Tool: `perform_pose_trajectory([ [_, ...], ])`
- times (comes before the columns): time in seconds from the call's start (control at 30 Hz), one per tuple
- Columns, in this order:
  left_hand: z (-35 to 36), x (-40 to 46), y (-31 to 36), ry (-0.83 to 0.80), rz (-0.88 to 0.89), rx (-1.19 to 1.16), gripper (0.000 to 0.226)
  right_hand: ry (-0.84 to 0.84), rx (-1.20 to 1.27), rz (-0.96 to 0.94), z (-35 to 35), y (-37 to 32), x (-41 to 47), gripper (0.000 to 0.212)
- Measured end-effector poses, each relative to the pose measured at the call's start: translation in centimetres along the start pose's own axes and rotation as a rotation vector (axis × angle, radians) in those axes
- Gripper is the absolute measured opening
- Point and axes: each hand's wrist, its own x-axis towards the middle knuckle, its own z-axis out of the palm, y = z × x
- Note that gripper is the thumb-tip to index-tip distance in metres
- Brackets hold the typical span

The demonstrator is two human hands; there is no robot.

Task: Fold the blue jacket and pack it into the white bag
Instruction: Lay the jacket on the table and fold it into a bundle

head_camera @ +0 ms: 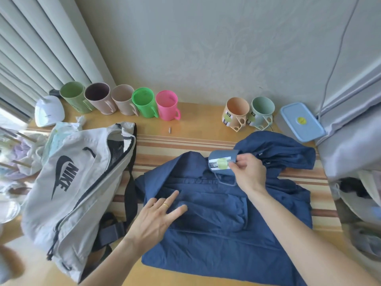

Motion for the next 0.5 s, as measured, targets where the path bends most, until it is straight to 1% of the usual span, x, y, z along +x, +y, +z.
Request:
perform_pose_trajectory([
  [0.1,-0.2,1.0,-0.2,0.055,-0.031,-0.069,0.077,0.008,-0.168,-0.299,0.8,-3.2,2.2,0.014],
  [0.17,-0.1,1.4,-0.5,0.063,-0.060,-0.097,0.076,0.023,-0.243,-0.491,1.9,-5.5,4.4,0.014],
  [0.23,-0.2,1.3,-0.6,0.038,-0.098,-0.097,0.084,0.022,-0.335,-0.633,3.6,-7.5,6.8,0.012],
  [0.27,-0.2,1.3,-0.7,0.053,-0.121,-0.097,0.085,0.021,-0.389,-0.686,4.5,-8.2,8.0,0.011],
  [0.3,-0.1,1.2,-0.8,0.092,-0.144,-0.111,0.086,0.028,-0.433,-0.721,5.3,-8.8,9.2,0.012],
  [0.37,0.1,0.8,-1.2,0.193,-0.245,-0.202,0.093,0.044,-0.483,-0.740,7.0,-9.7,11.2,0.016],
  [0.43,-0.2,0.4,-1.3,0.304,-0.366,-0.319,0.097,0.050,-0.497,-0.700,7.8,-9.8,12.5,0.019],
  [0.5,0.1,0.1,-2.0,0.358,-0.437,-0.400,0.095,0.052,-0.509,-0.673,8.7,-9.8,13.4,0.018],
])
